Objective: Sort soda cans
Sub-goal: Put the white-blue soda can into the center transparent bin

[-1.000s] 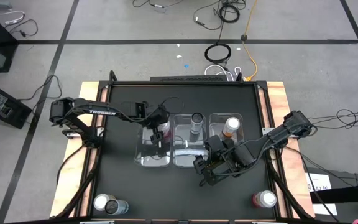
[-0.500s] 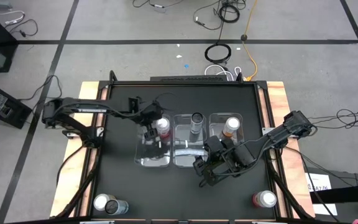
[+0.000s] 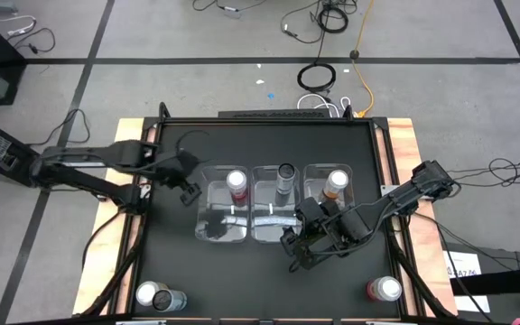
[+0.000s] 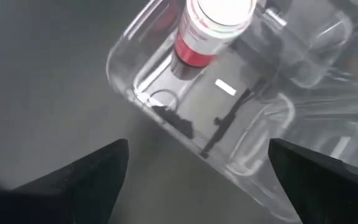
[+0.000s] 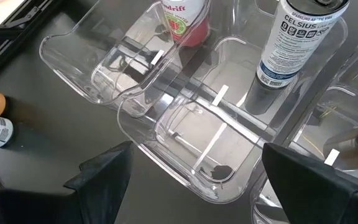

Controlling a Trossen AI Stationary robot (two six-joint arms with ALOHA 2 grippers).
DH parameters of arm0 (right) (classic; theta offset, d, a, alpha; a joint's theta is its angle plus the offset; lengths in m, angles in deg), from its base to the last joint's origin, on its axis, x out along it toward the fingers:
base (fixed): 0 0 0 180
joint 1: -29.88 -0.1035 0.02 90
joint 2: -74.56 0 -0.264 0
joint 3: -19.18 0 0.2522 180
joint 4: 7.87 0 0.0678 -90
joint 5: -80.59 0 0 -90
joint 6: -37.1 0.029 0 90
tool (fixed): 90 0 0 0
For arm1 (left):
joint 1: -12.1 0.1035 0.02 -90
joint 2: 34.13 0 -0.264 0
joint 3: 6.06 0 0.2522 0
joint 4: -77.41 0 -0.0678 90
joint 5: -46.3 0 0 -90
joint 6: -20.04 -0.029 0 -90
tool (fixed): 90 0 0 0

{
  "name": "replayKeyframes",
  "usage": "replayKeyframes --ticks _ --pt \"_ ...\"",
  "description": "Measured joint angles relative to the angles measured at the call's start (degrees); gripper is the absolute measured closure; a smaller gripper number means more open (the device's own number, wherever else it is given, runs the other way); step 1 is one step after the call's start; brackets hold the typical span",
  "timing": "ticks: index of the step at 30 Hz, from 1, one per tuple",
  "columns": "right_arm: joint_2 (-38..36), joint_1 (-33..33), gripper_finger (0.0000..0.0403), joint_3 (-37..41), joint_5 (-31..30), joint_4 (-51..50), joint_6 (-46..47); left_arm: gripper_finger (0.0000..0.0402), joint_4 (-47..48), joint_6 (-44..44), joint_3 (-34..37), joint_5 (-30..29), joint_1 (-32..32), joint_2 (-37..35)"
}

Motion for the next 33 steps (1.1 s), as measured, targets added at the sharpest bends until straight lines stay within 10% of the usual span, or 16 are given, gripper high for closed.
replayKeyframes --ticks 20,33 --pt "0.0 -1.2 0.0055 0.0 0.0 -0.1 -8.6 0.0008 4.2 61.9 0.0 -9.0 -50.9 2.3" --pt "0.0 -1.9 0.0055 0.0 0.0 -0.1 -11.6 0.0008 -3.4 67.1 -10.4 -9.1 -61.1 16.4"
